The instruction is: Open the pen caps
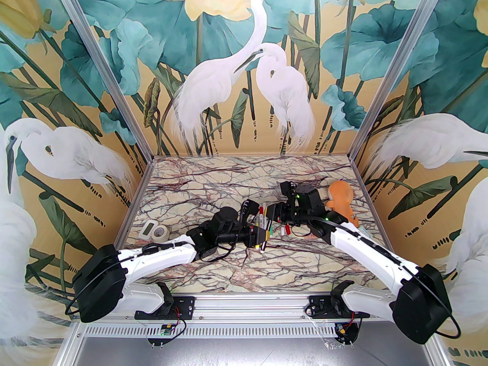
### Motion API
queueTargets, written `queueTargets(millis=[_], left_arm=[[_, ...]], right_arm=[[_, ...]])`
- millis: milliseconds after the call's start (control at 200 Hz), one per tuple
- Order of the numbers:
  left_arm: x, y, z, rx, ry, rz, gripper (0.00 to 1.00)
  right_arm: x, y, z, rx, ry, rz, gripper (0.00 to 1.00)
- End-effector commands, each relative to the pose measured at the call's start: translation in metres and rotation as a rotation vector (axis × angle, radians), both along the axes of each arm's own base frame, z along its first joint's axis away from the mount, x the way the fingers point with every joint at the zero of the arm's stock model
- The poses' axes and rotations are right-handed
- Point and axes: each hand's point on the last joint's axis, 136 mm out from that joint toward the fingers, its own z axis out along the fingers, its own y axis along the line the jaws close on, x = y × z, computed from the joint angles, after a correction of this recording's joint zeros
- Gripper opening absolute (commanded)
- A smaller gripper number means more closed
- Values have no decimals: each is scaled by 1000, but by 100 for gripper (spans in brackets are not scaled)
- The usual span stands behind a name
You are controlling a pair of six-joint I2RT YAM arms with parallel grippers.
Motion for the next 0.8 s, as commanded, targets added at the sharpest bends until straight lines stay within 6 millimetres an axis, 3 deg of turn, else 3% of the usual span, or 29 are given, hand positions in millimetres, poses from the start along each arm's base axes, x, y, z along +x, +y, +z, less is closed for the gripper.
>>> queueTargets(millis=[0,100,300,360,545,665,795], left_arm=[[-1,-10,21,-106,-12,-14,28],[0,-14,21,-133,-9,-17,35],[2,-17,18,-132,-4,-18,37],[2,-18,16,-129,1,-19,33],[4,-14,11,-96,-5,-7,8],[3,-11,-1,-50,-1,-4,3],[-3,-12,1,-68,7,-38,2]], right_arm=[[-1,5,15,46,-31,10,17],[-2,7,23,75,-41,14,17],[-5,8,28,110,-42,19,16],[-6,8,28,118,-40,19,17],[-5,2,20,94,-37,-16,16],[-1,-3,23,97,-55,-58,15],[-1,1,37,131,-105,-30,15]])
